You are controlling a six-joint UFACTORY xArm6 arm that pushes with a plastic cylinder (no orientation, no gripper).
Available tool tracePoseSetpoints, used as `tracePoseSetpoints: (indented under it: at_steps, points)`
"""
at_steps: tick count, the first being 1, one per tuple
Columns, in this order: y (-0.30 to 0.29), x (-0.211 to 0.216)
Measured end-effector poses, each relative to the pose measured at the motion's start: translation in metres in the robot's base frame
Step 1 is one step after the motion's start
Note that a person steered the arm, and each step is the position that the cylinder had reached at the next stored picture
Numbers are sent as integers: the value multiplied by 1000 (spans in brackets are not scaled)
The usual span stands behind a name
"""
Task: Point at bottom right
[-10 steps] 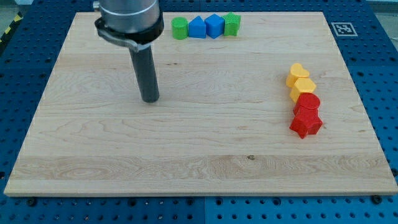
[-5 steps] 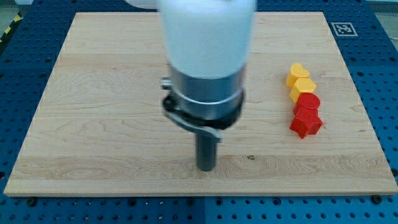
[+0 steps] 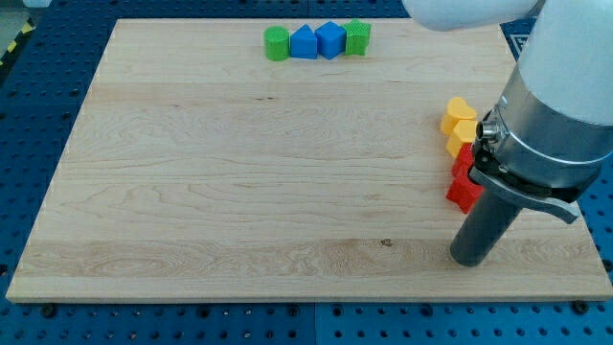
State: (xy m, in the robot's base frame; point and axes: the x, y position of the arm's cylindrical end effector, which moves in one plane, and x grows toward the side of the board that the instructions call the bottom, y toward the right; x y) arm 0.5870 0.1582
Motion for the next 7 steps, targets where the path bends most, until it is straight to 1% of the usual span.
tracePoseSetpoints:
  at_steps: [1,2,3,4,6,7]
  points:
    - [2,0]
    - [27,0]
    - [39,0]
    - [41,0]
    - [84,0]
    - [95,0]
